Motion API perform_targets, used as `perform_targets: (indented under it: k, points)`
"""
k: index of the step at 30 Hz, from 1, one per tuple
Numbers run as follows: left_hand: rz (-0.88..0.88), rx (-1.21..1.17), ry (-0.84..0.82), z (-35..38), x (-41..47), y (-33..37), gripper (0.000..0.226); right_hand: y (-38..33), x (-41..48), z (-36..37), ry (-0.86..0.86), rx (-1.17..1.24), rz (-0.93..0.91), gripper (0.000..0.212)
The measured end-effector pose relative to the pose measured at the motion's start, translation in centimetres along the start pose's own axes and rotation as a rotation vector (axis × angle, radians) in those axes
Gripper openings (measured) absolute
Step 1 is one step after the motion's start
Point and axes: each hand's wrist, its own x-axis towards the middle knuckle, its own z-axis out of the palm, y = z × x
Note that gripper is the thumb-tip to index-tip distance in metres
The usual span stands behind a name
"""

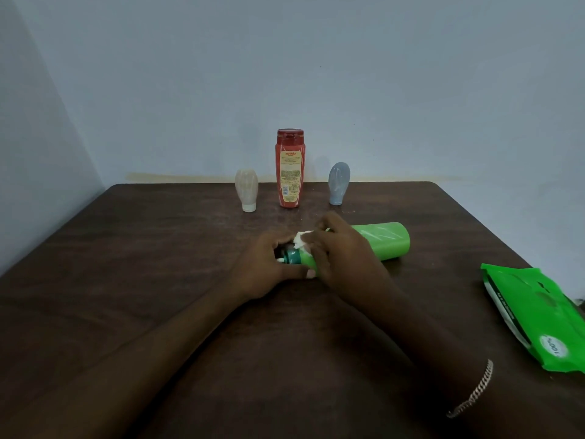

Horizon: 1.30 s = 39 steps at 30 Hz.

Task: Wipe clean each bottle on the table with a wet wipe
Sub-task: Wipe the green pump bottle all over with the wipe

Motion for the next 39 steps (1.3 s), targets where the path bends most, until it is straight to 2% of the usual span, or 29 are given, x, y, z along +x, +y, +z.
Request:
perform_targets:
  k: [3,6,8,11,13,15,18,23,27,32,35,39]
  points:
    - [0.009,0.004,0.008,-0.2,0.0,-0.4,0.057,0.9,-0.8,-0.7,-0.020,0.028,-0.028,0.022]
    - [0.054,0.015,0.019,-0.1,-0.2,0.1,0.067,1.6,-0.4,-1.2,0.067,0.050,0.043,0.020]
    - [0.070,0.023,0.024,0.0,-0.3,0.5,0.061,1.0,0.3,-0.9,0.065,0.035,0.019,0.021]
    - [0.060,0.003,0.011,0.0,-0.4,0.6,0.052,-0.3,0.3,-0.4,-0.030,-0.023,-0.080,0.019]
    - [0.054,-0.003,0.017,0.0,-0.4,0.4,0.057,-0.5,-0.3,-0.5,-0.079,-0.063,-0.117,0.018]
    - [0.060,0.006,0.025,-0.1,-0.4,0.3,0.060,-0.3,-0.6,-1.0,-0.076,-0.080,-0.132,0.016]
    - [0.082,0.002,0.021,0.0,-0.5,0.7,0.051,-0.2,-0.2,-0.9,-0.030,-0.089,-0.137,0.011]
    - [0.098,0.001,0.018,-0.1,-0.5,0.7,0.048,-0.7,0.2,0.0,-0.066,-0.154,-0.183,0.012]
    - [0.074,-0.023,0.007,-0.2,-0.3,0.3,0.051,-0.1,-1.3,-0.7,-0.089,-0.138,-0.146,0.014]
    - [0.095,-0.027,0.001,-0.5,-0.3,-0.1,0.057,2.0,-0.9,-1.4,0.068,-0.038,0.045,0.017]
    - [0.092,-0.029,0.008,-0.4,-0.2,0.0,0.054,0.8,-0.4,-0.6,0.036,-0.067,-0.004,0.025]
    - [0.068,-0.031,0.003,-0.9,-0.2,-0.3,0.057,0.5,-1.2,-1.2,-0.060,-0.052,-0.077,0.015]
